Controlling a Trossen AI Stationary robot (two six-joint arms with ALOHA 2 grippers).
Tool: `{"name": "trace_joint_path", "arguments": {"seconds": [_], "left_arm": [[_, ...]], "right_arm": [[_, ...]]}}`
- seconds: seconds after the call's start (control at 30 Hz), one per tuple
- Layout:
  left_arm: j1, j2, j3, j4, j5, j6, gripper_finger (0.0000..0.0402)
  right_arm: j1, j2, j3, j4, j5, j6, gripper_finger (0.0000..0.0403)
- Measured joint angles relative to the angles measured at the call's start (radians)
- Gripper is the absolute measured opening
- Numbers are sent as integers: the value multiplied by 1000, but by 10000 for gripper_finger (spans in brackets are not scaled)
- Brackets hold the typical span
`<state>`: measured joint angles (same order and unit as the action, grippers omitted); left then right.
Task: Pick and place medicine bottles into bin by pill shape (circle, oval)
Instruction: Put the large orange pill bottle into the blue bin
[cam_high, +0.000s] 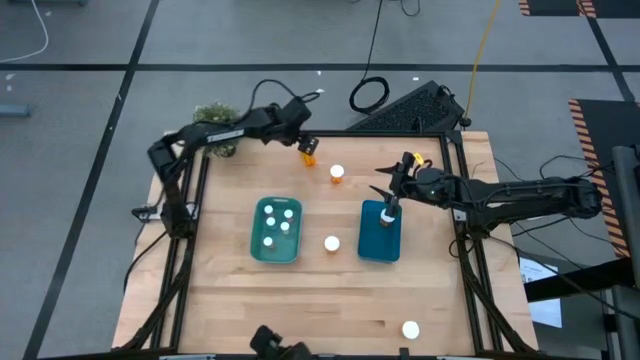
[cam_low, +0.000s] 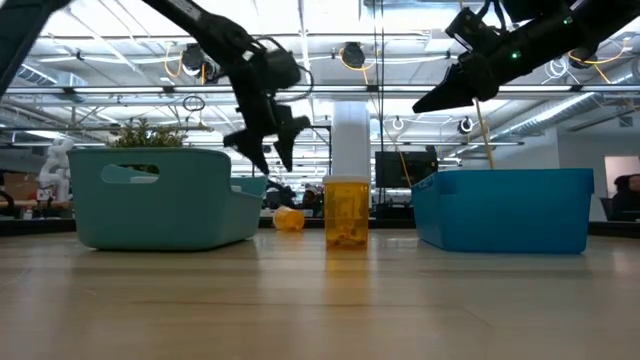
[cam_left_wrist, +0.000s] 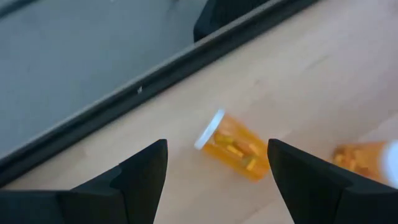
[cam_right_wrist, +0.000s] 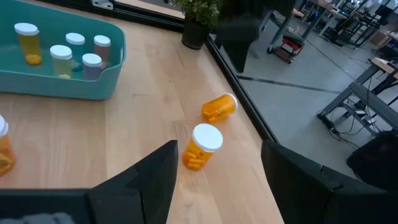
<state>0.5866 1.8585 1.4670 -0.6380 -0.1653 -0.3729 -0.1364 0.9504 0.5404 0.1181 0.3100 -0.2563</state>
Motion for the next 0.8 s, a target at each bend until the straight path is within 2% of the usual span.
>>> {"name": "trace_joint_path", "arguments": {"seconds": [0.23,0.47,0.67,0.8], "left_arm": [[-9,157,136,-70,1,-46,278],[-23,209,143,-83,-5,-164,278],[-56,212,143,-98,-129,-179,278],[-82,212,143,-83,-161,-229,293]], "right_arm": [[0,0,0,-9,1,-23,224],[0,0,0,-30,1,-20,224],[0,0,0,-33,1,-18,224],[0,0,0,-29,0,-18,224]]}}
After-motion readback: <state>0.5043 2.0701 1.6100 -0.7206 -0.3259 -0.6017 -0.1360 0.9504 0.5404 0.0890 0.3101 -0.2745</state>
